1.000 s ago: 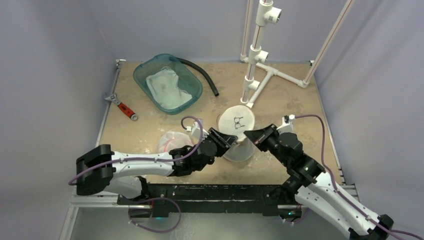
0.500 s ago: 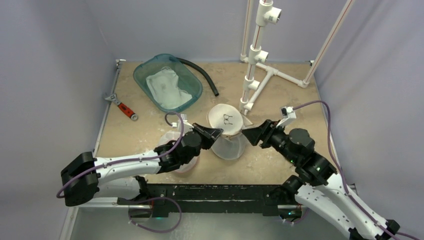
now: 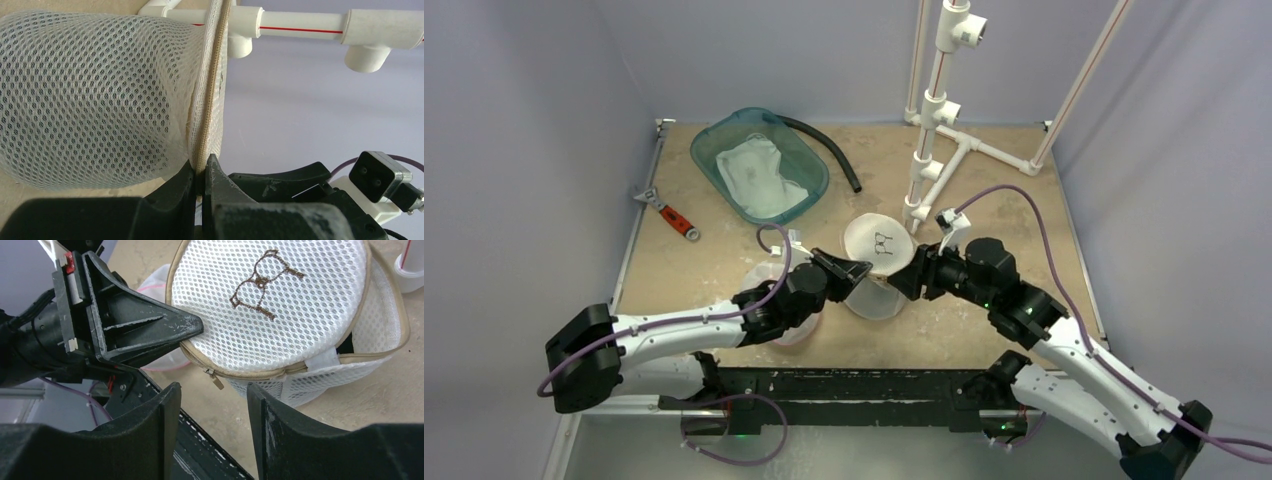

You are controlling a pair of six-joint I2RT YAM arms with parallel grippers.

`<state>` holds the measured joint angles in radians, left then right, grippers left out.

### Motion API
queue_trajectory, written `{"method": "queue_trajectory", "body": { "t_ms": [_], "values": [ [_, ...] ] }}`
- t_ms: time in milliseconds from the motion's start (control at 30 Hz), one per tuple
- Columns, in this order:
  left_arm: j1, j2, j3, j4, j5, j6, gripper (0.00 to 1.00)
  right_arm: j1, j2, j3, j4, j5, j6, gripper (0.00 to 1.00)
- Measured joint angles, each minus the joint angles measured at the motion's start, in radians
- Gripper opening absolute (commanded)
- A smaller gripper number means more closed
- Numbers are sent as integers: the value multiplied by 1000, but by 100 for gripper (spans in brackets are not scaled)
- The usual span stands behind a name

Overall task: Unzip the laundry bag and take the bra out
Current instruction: Unzip the laundry bag at the center of the board.

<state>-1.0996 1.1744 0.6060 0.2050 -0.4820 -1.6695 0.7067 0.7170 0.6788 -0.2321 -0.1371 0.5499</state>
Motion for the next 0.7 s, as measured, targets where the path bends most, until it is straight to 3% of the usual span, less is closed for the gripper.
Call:
{"method": "queue_trajectory", "body": {
  "t_ms": [200, 700],
  "values": [
    [0, 6, 0, -2, 6, 0, 0, 45, 56, 0, 5, -3, -27, 54],
    [0, 19, 9, -13, 8, 0, 0, 105, 134, -18, 35, 68, -25, 31]
  ]
}}
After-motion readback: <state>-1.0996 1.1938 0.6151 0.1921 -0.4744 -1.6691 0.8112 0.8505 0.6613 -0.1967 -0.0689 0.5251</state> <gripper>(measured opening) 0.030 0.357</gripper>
